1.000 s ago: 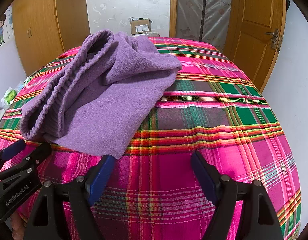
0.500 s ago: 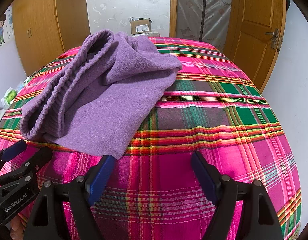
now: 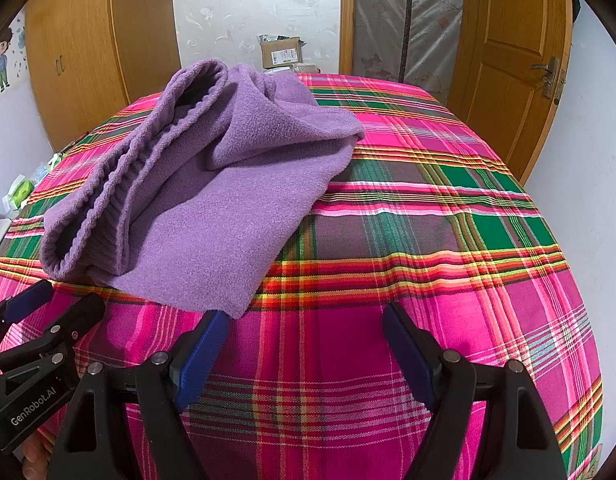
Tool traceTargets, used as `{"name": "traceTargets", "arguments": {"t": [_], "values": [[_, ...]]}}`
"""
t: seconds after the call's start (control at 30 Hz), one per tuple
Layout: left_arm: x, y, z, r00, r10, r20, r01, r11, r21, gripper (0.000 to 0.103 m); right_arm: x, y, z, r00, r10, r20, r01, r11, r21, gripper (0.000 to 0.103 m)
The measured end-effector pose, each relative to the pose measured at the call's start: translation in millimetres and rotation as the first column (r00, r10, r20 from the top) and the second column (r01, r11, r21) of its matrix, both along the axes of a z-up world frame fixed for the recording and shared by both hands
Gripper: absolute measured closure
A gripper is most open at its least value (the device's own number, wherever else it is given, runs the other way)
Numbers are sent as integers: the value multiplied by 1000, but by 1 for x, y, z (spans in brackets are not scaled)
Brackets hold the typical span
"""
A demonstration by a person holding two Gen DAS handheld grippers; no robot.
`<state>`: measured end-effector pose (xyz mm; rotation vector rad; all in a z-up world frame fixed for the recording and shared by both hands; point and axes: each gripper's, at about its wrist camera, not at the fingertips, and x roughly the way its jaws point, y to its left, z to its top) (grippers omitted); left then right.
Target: Fold clothes
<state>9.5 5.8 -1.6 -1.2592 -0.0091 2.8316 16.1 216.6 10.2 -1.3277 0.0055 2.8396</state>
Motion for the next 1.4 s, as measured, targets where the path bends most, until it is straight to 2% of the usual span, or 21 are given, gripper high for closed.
{"name": "traceTargets", "arguments": {"t": [0.53, 1.4], "values": [[6, -2, 1, 998, -59, -2, 59, 998, -1, 26, -1, 2, -1, 1000, 3, 0, -3, 1000, 0, 23], [6, -1, 3, 998, -70, 3, 70, 998, -1, 26, -1, 1, 0, 1000, 4, 1, -4, 1000, 1, 23]]}}
